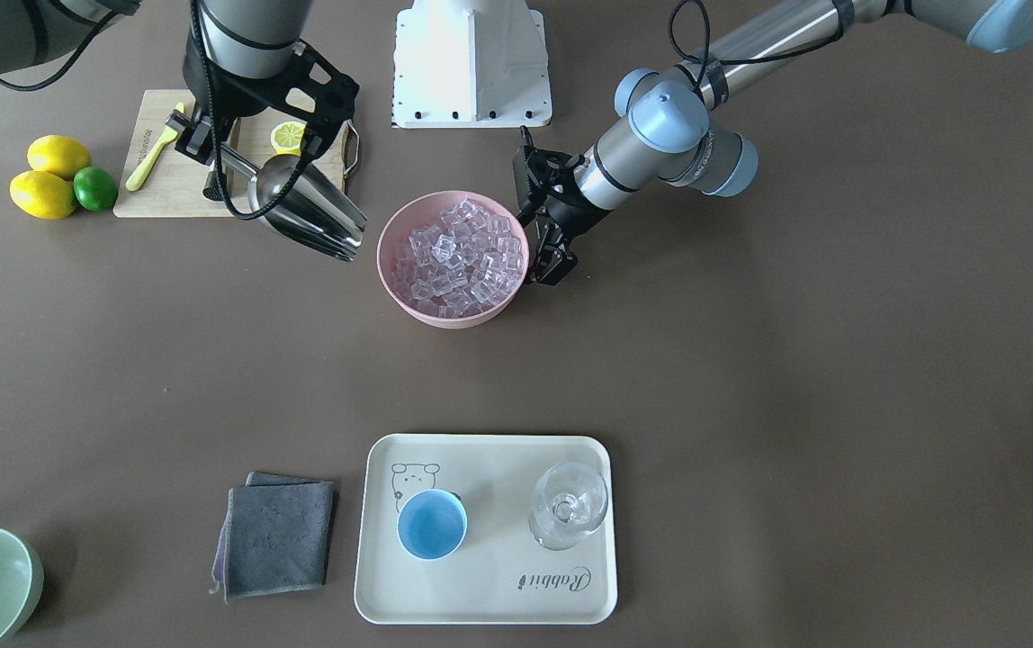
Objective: Put ice in cup with scoop
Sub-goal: 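Dip the scoop into the ice cubes with the right gripper, left gripper steadying the bowl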
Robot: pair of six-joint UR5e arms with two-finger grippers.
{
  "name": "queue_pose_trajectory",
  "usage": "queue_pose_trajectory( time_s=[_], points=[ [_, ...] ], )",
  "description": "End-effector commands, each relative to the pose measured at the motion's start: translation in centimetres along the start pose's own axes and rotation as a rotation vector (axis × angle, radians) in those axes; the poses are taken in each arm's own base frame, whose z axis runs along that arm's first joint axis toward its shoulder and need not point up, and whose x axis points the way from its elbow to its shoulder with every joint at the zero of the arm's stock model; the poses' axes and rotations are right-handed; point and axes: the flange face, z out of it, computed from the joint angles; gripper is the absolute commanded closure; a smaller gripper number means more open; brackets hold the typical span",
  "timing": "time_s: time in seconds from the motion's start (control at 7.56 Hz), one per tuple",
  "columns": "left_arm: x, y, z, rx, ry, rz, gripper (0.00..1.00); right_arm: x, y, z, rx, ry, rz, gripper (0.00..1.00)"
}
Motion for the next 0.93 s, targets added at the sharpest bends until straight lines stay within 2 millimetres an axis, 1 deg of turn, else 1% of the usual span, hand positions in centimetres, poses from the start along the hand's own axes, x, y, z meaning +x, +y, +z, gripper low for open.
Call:
queue_pose_trajectory(
  time_s=[0.0,0.13,0.26,0.4,0.53,0.79],
  points=[
    [-0.1,0.0,0.0,-0.002,-0.001,-0.006,0.01,-1.9,-7.0,-2.2,-0.083,0.015,-0.061,1.00],
    [-0.1,-0.1,0.0,0.000,-0.001,-0.007,0.01,-2.1,-8.9,-2.2,-0.119,0.024,-0.073,1.00],
    [-0.1,-0.1,0.0,0.000,-0.001,-0.007,0.01,-2.3,-10.6,-1.6,-0.160,0.029,-0.084,1.00],
    [-0.1,-0.1,-0.1,0.001,-0.001,-0.058,0.01,-3.1,-11.9,-1.1,-0.185,0.027,-0.100,1.00],
    [-0.1,-0.4,-0.1,0.004,-0.001,-0.088,0.01,-4.2,-13.1,0.1,-0.216,0.037,-0.125,1.00],
    [-0.1,-0.3,-0.1,0.003,-0.001,-0.089,0.01,-4.5,-15.5,1.5,-0.210,0.052,-0.113,1.00]
  ],
)
